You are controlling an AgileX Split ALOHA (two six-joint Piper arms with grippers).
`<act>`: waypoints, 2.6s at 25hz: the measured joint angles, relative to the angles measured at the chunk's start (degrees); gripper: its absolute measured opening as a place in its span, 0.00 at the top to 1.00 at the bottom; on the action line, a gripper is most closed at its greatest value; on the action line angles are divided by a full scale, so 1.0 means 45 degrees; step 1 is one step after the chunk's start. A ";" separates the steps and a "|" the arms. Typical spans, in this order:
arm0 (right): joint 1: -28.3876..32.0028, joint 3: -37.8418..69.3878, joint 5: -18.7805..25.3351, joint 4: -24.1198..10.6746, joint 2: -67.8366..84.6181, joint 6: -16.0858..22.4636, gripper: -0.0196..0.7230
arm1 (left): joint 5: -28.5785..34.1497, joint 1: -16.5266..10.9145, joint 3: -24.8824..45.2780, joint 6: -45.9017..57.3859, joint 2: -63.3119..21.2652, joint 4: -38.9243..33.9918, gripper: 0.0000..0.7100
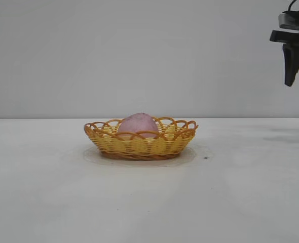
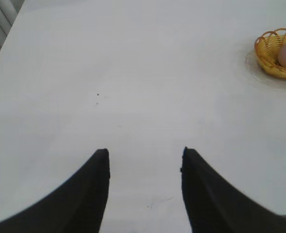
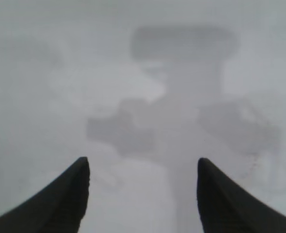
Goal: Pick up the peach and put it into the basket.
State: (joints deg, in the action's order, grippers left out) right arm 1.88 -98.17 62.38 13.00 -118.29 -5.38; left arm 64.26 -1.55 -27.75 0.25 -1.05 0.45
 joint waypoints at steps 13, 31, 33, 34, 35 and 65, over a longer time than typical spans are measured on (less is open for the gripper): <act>0.0000 0.9539 -0.2043 -0.1142 0.9366 0.0000 0.42 | 0.0000 0.0000 0.0000 0.0000 0.0000 0.0000 0.58; 0.0000 1.4900 0.0185 -0.1527 1.9464 0.0008 0.42 | 0.0000 0.0000 0.0000 0.0000 -0.0016 0.0000 0.58; 0.0000 1.5318 0.0168 -0.1432 2.0439 0.0008 0.42 | 0.0000 0.0000 0.0000 0.0000 -0.0016 0.0000 0.58; 0.0000 1.5452 0.0263 -0.1432 2.0817 0.0008 0.42 | 0.0000 0.0000 0.0000 0.0000 -0.0016 0.0000 0.58; 0.0000 1.5543 0.0316 -0.1432 2.1252 0.0008 0.42 | 0.0000 0.0000 0.0000 0.0000 -0.0016 0.0000 0.58; 0.0000 1.5600 0.0673 -0.1461 2.6504 0.0008 0.42 | 0.0000 0.0000 0.0000 0.0000 -0.0016 0.0000 0.58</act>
State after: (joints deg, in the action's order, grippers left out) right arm 1.88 -27.97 65.40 6.43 0.97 -5.34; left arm 64.26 -1.55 -27.75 0.25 -1.12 0.45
